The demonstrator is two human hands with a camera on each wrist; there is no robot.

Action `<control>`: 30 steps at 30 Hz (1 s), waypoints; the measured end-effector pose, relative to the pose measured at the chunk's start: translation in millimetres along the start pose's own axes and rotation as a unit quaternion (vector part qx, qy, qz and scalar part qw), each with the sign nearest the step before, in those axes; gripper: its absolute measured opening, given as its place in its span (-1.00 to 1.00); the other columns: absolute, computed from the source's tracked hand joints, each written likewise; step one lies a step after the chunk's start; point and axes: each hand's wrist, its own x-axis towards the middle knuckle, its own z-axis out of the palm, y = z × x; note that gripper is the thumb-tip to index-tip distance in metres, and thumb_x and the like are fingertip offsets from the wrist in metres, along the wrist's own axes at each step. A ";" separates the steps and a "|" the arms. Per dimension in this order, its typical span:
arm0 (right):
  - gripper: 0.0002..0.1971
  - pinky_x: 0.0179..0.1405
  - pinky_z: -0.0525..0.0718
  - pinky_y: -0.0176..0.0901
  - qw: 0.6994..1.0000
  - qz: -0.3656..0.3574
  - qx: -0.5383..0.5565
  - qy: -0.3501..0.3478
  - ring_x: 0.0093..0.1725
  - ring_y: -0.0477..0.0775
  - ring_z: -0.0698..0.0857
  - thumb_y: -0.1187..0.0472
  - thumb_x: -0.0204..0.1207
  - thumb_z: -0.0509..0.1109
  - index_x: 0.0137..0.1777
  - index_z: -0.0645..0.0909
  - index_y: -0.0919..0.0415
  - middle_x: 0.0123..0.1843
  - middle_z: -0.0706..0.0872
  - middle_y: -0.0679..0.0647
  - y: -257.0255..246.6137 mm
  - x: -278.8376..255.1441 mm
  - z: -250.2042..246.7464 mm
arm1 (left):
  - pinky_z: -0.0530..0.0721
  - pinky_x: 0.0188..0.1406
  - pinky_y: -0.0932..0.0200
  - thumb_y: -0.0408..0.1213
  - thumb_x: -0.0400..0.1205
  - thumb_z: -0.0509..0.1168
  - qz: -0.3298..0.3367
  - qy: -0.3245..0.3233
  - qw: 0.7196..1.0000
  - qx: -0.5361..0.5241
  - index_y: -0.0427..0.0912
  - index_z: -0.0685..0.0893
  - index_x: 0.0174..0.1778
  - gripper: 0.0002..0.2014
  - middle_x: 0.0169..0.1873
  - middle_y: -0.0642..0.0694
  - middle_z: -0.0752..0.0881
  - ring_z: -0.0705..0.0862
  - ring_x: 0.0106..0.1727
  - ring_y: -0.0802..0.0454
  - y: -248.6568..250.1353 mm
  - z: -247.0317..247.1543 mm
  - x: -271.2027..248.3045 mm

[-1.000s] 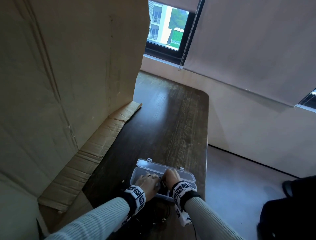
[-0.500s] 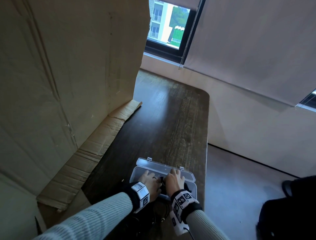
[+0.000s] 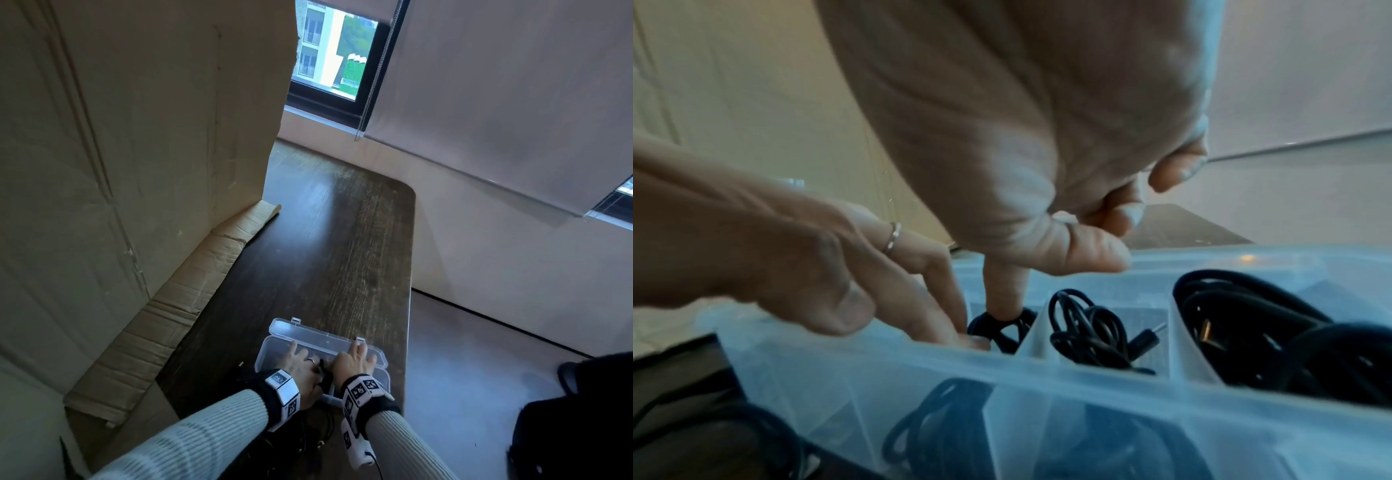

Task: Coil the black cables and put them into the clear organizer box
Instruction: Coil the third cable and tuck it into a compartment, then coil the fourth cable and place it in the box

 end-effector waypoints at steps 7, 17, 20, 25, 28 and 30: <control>-0.63 0.34 0.29 0.10 0.996 -0.022 -0.081 0.015 0.44 0.22 0.27 -0.02 0.70 0.07 0.29 0.65 -0.01 0.47 0.36 0.17 -12.0 7.7 8.0 | -0.04 0.52 -0.46 0.05 0.70 -0.11 -0.025 -0.049 0.998 -0.026 -0.04 0.59 0.34 -0.52 0.35 -0.07 0.59 0.42 0.40 -0.23 7.6 -3.5 4.4; -0.59 0.30 0.55 0.08 0.947 -0.129 0.257 0.145 0.26 0.16 0.55 0.29 0.59 0.27 0.37 0.63 -0.05 0.08 0.56 0.02 52.6 -41.7 11.3 | 0.19 0.56 -0.10 -0.09 0.63 0.08 -0.059 0.097 0.977 -0.181 0.11 0.46 0.45 -0.57 0.51 0.12 0.41 0.38 0.50 0.03 -2.8 8.4 -21.9; -0.68 0.18 0.65 -0.03 0.923 -0.128 0.332 0.149 0.05 0.08 0.67 0.33 0.58 0.32 0.26 0.73 0.06 -0.01 0.64 0.03 69.0 -86.0 39.9 | 0.43 0.43 0.00 -0.09 0.61 0.10 -0.058 0.182 0.942 -0.275 0.09 0.57 0.35 -0.62 0.37 0.21 0.51 0.51 0.36 0.18 -8.2 18.6 -50.0; -0.68 0.18 0.60 -0.28 0.947 -0.163 0.251 -0.118 0.17 0.08 0.73 0.02 0.53 0.42 0.23 0.72 0.10 0.09 0.77 0.05 68.5 -146.3 98.3 | 0.53 0.33 0.14 0.08 0.55 0.19 -0.034 0.122 0.924 -0.360 0.14 0.68 0.18 -0.66 0.14 0.34 0.57 0.57 0.21 0.33 -7.2 45.3 -110.6; -0.35 0.10 0.62 -0.25 0.940 -0.137 0.260 -0.175 0.15 0.09 0.73 -0.38 0.25 0.49 0.12 0.72 0.15 0.03 0.78 0.06 58.1 -161.5 115.0 | 0.38 0.40 0.20 0.54 0.37 0.05 -0.029 -0.004 0.947 -0.320 0.22 0.59 0.30 -0.29 0.16 0.43 0.46 0.48 0.28 0.35 -1.3 58.4 -138.6; -0.28 0.14 0.67 -0.17 0.948 -0.124 0.251 -0.153 0.16 0.12 0.71 -0.41 0.14 0.54 0.14 0.68 0.13 0.11 0.76 0.12 49.2 -162.9 119.2 | 0.33 0.41 0.20 0.43 0.45 0.16 -0.041 -0.024 0.951 -0.304 0.26 0.51 0.37 -0.40 0.27 0.37 0.49 0.46 0.35 0.31 1.7 67.1 -146.8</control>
